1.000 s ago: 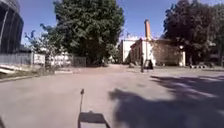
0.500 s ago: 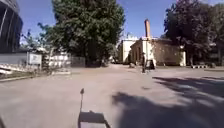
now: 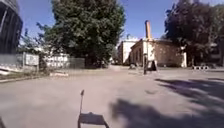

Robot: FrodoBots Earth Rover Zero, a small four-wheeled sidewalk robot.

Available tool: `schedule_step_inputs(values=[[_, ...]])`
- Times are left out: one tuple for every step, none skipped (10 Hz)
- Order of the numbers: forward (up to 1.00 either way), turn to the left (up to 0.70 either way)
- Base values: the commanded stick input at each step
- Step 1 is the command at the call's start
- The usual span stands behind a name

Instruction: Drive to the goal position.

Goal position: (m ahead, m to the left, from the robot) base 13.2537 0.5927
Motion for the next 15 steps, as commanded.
schedule_step_inputs(values=[[0.7,0.0],[0.7,0.0],[0.7,0.0],[0.7,0.0],[0.7,0.0],[0.7,0.0],[0.7,0.0],[0.7,0.0],[0.7,0.0],[0.7,0.0],[0.7,0.0],[0.7,0.03],[0.7,0.07],[0.7,0.14],[0.7,0.08]])
